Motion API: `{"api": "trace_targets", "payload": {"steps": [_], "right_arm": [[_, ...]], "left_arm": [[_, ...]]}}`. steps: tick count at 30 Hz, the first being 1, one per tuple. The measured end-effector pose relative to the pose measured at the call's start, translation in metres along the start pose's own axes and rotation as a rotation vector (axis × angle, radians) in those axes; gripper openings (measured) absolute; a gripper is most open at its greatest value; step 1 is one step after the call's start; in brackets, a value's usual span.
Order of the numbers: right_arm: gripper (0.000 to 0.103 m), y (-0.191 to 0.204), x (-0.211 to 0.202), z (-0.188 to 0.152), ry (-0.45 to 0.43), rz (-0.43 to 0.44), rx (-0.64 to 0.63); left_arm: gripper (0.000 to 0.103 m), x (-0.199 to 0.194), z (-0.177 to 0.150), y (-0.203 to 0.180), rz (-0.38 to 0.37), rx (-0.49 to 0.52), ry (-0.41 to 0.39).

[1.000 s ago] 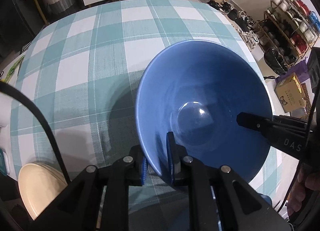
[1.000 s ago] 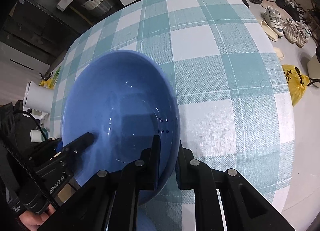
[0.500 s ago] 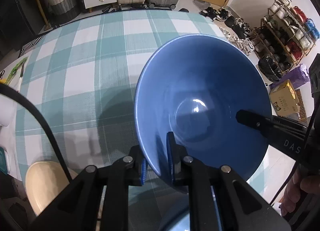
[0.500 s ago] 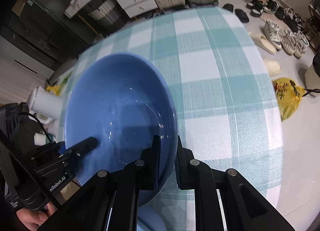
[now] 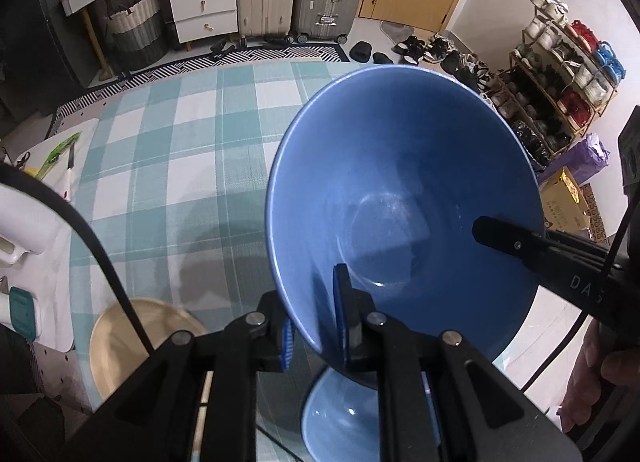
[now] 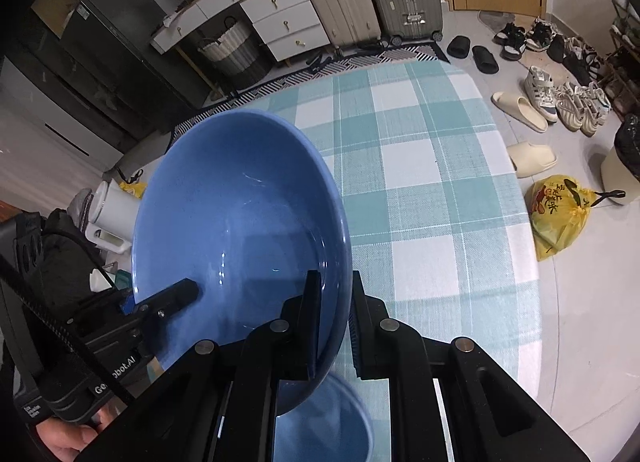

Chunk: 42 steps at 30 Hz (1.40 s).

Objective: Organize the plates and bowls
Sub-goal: 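Lift and carry the blue bowl with both tools toward the cream plate stack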

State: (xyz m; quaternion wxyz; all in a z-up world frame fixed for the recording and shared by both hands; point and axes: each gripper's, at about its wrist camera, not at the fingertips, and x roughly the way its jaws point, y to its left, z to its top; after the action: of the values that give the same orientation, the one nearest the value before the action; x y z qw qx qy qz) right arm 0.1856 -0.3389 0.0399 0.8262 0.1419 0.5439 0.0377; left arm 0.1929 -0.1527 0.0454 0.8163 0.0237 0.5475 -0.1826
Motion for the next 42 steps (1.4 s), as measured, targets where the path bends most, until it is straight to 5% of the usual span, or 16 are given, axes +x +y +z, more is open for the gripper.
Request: {"api": "trace_targets", "payload": {"steps": [17, 42], "right_arm": [[0.014, 0.028, -0.043, -0.068, -0.01, -0.036, -0.022], [0.014, 0.012, -0.012, -0.142, 0.043, -0.039, 0.007]], "left_arm": [[0.016, -0.029, -0.068, -0.004, -0.006, -0.009, 0.012], [0.019, 0.0, -0.137, -0.009, 0.026, 0.001, 0.069]]}}
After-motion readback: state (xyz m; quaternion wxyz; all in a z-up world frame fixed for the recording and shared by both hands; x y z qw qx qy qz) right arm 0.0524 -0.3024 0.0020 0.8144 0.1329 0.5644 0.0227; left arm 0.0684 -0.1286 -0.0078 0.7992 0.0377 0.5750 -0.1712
